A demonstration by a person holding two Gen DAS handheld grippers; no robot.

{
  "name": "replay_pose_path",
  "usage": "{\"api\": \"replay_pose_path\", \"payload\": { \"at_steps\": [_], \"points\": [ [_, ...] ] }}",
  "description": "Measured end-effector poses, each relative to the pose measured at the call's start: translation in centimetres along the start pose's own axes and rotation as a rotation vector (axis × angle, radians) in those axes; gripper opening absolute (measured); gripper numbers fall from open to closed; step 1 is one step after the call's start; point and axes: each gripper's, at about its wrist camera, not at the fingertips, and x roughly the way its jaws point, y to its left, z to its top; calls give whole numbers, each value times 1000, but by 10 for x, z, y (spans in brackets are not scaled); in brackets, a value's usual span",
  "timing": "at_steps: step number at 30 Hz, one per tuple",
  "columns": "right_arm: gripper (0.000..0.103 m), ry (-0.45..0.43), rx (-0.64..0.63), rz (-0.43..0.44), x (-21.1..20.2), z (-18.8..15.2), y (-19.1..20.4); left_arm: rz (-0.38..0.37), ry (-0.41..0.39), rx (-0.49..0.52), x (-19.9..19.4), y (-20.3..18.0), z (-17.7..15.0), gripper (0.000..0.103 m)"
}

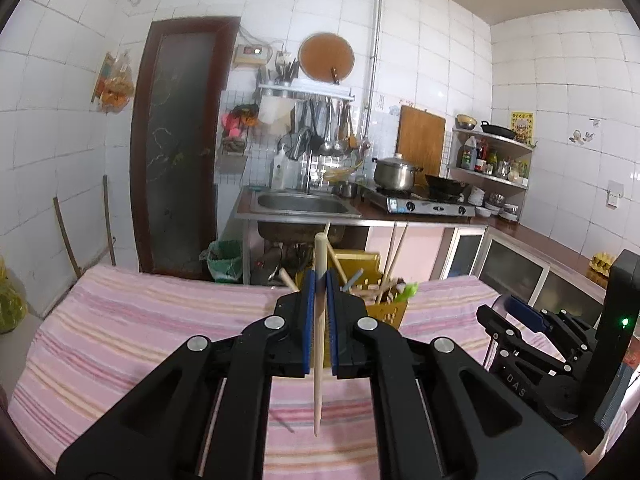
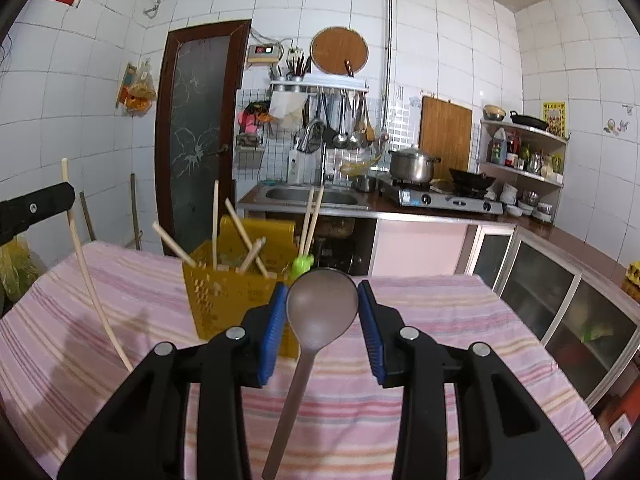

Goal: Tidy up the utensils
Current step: 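Lower the chopstick and spoon into the yellow holder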

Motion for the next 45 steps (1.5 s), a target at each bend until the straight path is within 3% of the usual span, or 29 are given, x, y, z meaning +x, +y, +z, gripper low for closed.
{"api": "replay_pose_path", "payload": {
  "at_steps": [7, 17, 25, 29, 35, 45],
  "points": [
    [36, -70, 1, -14, 8, 49, -6, -17, -44, -5, 16, -5, 43, 4],
    [36, -107, 6, -28, 50, 110, -6, -5, -101, -26, 63, -6, 102, 4],
    [36, -139, 6, -28, 93, 138, 1, 7, -115, -5, 113, -8, 114, 4],
    [36, -127, 11, -21, 126, 133, 3, 15, -95, 9, 140, -7, 100, 4],
    [36, -89, 39, -3, 166, 99, 5, 35, -51, 9, 176, 3, 71, 4],
    [36, -47, 3, 5, 180, 68, 17, 66, 3, 7, 195, 17, 43, 5]
  ]
}}
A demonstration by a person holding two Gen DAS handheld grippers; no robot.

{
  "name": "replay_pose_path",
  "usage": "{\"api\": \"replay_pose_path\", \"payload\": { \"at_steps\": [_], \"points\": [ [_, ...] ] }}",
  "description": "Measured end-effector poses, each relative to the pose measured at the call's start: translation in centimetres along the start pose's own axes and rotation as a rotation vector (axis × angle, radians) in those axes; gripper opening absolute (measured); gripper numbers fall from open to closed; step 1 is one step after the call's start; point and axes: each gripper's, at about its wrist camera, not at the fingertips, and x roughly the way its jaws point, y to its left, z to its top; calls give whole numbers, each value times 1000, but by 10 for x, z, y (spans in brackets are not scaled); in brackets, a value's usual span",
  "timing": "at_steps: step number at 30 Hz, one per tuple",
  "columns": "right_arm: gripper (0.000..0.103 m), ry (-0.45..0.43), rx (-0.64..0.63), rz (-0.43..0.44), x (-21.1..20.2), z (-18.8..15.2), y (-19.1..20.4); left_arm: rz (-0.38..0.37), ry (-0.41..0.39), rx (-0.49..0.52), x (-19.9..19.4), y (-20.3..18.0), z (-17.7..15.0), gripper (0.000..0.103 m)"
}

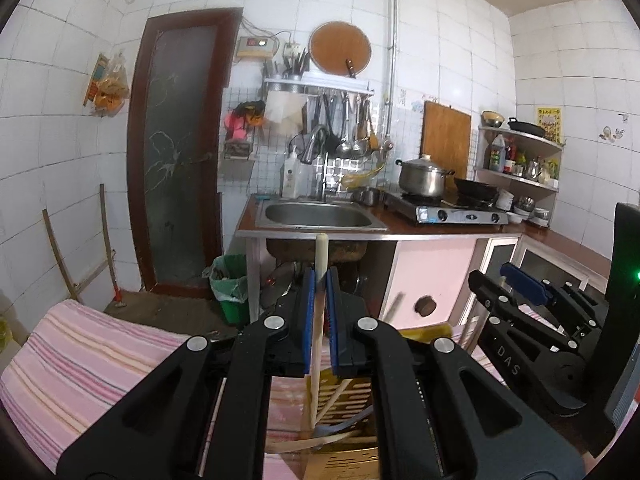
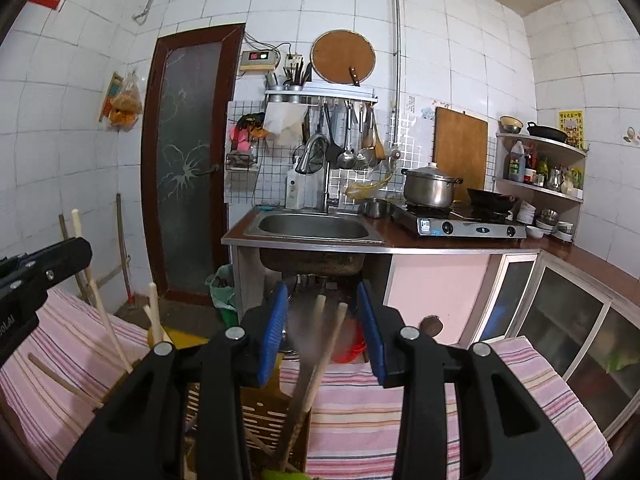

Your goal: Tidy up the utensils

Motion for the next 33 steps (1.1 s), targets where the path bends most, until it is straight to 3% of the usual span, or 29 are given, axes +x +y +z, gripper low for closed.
{"api": "replay_pose_path", "payload": {
  "at_steps": [2, 4, 5, 7, 8, 10, 12, 15, 21, 28, 33],
  "points": [
    [36, 19, -9, 8, 0, -3, 2, 0, 5, -5, -6, 3, -2, 6],
    [37, 40, -23, 6, 0, -5, 5, 8, 11, -11, -14, 7, -3, 19],
    [37, 61, -29, 8, 0, -6, 6, 14, 13, -16, -20, 10, -4, 35],
    [40, 83, -32, 11, -3, -6, 6, 30, 9, -17, -32, 13, -5, 52],
    [49, 86, -32, 5, -10, -5, 4, 39, 4, -16, -42, 15, -6, 56],
    [55, 66, -23, -12, -29, -1, -2, 48, 5, -16, -58, 19, -7, 65],
    [67, 63, -19, -22, -47, 3, -8, 53, 3, -22, -79, 25, -8, 82],
    [82, 68, 3, -21, -85, -3, -19, 67, -32, -37, -119, 29, -14, 98],
    [98, 98, 32, -9, -157, -43, -24, 47, -45, 7, -184, 20, -50, 98],
    [98, 139, 81, 8, -222, -113, -14, 40, 2, 7, -230, 18, -121, 98],
    [98, 125, 89, 15, -250, -144, -9, 62, 34, 21, -244, 20, -161, 98]
  ]
}}
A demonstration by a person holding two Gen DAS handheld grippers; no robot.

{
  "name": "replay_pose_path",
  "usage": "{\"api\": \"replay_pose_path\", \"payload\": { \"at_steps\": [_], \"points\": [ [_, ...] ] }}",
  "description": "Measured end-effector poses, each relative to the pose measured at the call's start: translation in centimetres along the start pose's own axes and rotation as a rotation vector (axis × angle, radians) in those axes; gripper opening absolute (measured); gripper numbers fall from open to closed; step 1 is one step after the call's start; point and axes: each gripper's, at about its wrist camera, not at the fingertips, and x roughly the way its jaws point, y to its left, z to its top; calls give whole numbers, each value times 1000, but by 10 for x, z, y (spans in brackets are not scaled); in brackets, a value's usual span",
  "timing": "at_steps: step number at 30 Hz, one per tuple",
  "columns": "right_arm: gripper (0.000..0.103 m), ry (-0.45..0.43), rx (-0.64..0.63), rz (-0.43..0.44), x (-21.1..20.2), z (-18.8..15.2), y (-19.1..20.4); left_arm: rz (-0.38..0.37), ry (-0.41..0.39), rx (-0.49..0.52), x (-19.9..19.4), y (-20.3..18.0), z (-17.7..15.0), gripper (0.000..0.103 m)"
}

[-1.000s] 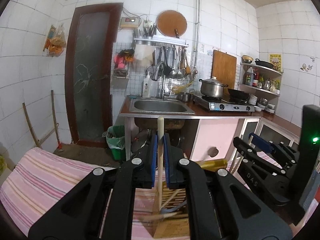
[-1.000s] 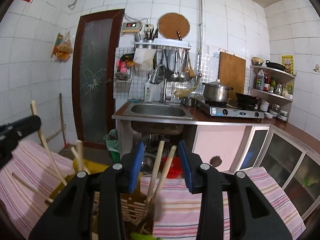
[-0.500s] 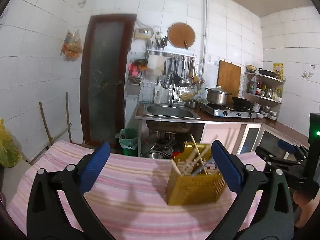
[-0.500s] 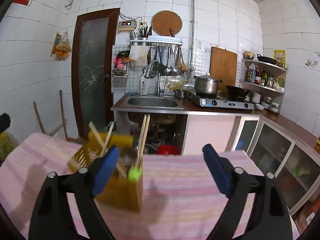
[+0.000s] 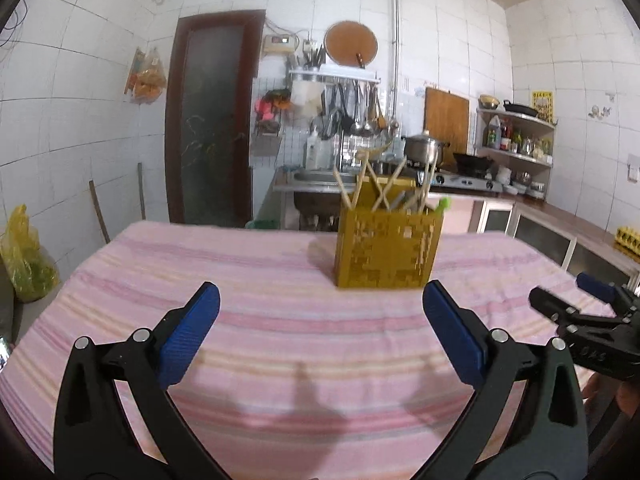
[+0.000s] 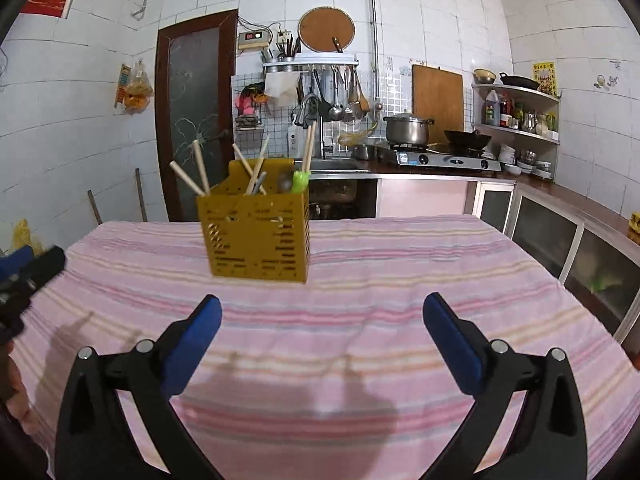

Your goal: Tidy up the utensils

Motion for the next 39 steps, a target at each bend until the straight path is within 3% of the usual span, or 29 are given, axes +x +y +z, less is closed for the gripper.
{"api": "replay_pose_path", "payload": {
  "at_steps": [10, 39],
  "points": [
    [98, -74, -57, -21, -18, -33, 13, 44, 11, 24, -6, 4, -37, 98],
    [98, -113, -15, -57, -23, -38, 6, 72, -54, 3, -15, 8, -34, 98]
  ]
}}
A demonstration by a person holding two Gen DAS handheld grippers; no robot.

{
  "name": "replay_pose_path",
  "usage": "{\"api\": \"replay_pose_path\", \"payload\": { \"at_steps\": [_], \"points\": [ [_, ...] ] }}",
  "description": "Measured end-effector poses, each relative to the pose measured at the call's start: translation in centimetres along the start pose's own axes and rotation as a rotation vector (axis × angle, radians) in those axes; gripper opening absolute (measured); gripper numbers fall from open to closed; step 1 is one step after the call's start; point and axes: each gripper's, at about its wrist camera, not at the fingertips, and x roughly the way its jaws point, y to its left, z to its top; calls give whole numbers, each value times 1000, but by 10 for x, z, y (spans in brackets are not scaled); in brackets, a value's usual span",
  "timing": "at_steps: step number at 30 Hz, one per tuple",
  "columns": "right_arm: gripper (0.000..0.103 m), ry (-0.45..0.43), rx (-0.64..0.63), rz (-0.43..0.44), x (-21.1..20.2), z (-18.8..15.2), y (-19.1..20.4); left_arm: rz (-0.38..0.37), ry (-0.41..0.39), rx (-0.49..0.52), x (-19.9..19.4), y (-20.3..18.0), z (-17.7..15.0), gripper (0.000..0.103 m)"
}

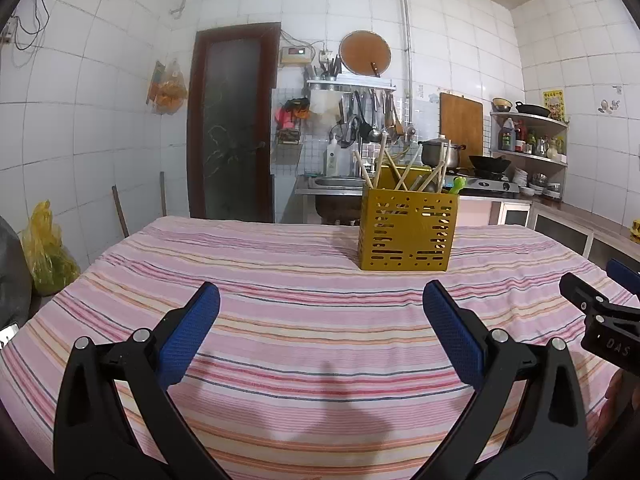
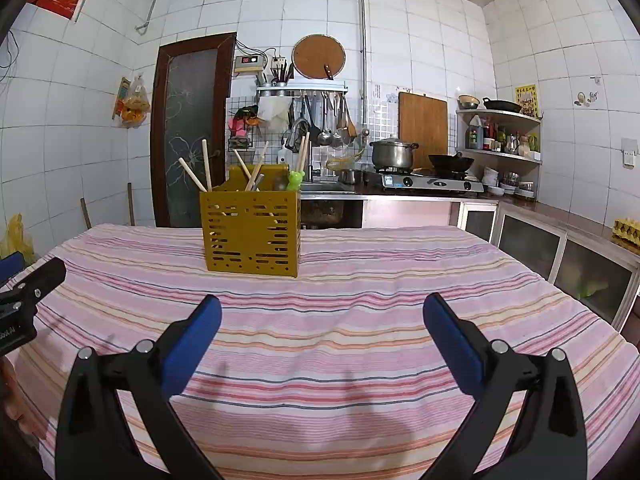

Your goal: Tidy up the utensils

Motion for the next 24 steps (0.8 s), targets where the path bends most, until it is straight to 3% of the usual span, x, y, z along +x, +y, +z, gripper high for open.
{"api": "replay_pose_path", "payload": {
  "at_steps": [24],
  "points": [
    [98, -17, -2, -4, -6, -1, 0, 2, -18, 1, -4, -2, -2, 98]
  ]
}}
